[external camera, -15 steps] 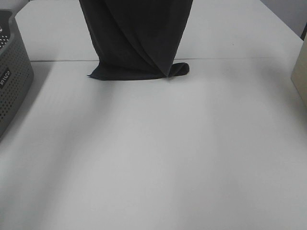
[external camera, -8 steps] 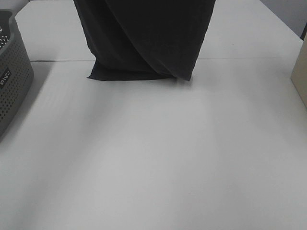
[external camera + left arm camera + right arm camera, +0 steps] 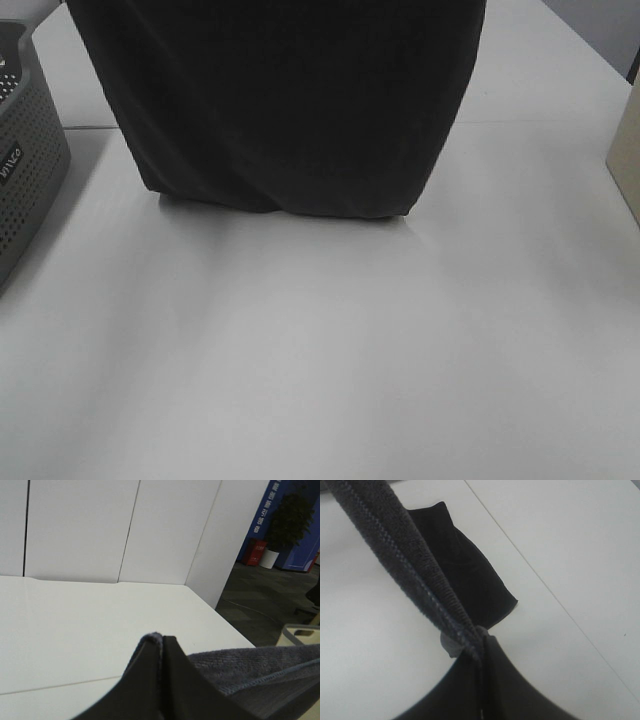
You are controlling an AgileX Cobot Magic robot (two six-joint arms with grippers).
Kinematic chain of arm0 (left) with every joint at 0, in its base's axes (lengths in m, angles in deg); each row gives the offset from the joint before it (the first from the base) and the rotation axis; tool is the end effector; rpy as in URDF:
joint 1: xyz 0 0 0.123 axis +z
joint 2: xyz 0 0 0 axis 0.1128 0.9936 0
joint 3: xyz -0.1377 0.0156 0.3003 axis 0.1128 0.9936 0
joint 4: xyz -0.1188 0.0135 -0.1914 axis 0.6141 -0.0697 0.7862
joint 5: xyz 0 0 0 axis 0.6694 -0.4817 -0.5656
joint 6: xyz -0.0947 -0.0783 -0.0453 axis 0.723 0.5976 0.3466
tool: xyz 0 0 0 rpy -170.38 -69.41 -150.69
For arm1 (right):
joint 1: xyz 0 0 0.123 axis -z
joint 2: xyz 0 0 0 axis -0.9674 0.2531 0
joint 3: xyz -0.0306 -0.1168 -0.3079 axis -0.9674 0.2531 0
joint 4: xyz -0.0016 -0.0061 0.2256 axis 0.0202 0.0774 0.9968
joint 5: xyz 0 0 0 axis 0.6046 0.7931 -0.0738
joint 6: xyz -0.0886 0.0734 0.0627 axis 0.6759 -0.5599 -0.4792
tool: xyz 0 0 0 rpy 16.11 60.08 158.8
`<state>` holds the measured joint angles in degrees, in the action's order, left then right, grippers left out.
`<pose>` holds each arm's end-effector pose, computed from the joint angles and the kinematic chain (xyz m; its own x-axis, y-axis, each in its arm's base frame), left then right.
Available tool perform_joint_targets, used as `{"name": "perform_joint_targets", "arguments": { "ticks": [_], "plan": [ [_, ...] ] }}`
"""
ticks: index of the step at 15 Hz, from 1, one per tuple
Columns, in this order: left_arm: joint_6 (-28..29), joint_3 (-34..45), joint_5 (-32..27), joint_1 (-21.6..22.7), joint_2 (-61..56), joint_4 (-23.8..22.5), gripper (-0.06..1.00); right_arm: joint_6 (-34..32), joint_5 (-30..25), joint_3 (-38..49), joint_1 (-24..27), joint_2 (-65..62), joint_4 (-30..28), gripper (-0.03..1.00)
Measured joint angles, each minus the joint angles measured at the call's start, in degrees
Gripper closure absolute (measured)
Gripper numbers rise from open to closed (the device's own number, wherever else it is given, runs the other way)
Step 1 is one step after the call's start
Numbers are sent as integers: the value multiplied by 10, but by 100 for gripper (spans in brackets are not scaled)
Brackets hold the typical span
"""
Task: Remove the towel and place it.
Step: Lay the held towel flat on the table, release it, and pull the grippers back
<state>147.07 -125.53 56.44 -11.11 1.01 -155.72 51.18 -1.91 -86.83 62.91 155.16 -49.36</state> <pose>0.2049 -0.0861 0.4276 -0.1861 -0.2424 -0.9521 0.4089 0.8621 -0.2994 0.2653 0.0950 0.4561 -0.2781 -0.6689 -0.6893 -0.7274 0.6154 -0.3038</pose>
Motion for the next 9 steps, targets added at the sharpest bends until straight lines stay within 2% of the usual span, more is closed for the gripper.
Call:
{"name": "perform_joint_targets", "arguments": {
  "ticks": [2, 4, 7, 9],
  "plan": [
    [11, 56, 26, 0, -37, 3, 94, -2, 61, 137, 0, -92, 17, 96],
    [44, 107, 57, 0, -59, 4, 94, -12, 74, 239, 0, -164, 23, 96],
    [111, 160, 103, 0, -62, -17, 94, -45, 70, 317, 1, -231, 17, 96],
    [180, 189, 129, 0, -64, -73, 94, -65, 22, 359, 2, -260, 17, 96]
  ]
}}
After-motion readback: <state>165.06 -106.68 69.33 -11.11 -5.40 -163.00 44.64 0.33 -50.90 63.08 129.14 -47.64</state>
